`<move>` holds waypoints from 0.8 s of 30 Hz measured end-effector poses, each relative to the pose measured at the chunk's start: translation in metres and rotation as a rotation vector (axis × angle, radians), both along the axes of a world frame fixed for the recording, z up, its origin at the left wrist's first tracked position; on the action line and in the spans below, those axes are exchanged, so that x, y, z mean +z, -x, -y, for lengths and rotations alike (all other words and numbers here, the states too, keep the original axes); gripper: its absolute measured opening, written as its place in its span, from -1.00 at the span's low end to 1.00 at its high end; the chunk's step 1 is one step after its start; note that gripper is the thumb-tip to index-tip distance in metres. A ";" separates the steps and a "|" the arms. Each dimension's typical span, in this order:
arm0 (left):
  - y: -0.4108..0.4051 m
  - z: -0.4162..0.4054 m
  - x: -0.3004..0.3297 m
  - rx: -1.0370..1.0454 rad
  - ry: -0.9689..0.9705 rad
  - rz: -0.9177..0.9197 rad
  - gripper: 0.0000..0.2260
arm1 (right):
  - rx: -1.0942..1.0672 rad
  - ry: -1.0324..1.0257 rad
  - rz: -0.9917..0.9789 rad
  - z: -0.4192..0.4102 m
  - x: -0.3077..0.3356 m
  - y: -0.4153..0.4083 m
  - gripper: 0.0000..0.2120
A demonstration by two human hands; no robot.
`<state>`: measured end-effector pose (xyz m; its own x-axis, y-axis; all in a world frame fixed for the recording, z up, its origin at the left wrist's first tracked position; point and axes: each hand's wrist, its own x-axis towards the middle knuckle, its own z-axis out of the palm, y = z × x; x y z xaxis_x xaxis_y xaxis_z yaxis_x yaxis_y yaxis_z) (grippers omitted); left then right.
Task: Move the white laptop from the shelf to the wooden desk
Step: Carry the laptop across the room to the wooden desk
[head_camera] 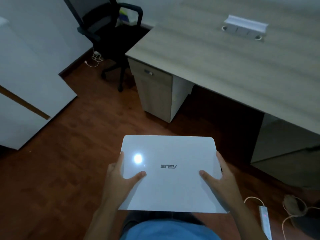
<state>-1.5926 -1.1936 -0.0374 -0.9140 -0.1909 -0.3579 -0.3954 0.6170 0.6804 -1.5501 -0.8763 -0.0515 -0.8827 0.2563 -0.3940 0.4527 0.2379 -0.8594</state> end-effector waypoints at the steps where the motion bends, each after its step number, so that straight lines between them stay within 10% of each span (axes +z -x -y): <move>1: 0.024 -0.003 -0.002 -0.013 -0.005 -0.002 -0.01 | -0.015 -0.007 0.003 -0.003 0.001 0.019 -0.28; 24: 0.519 -0.211 -0.022 -0.561 -0.058 0.031 -0.03 | -0.630 -0.075 0.094 -0.140 -0.003 0.354 -0.15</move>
<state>-2.1120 -0.9825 -0.0592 -0.8586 0.3419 -0.3821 -0.0380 0.7008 0.7124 -1.9042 -0.7358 -0.0549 -0.5162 0.7447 -0.4230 0.5976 -0.0406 -0.8008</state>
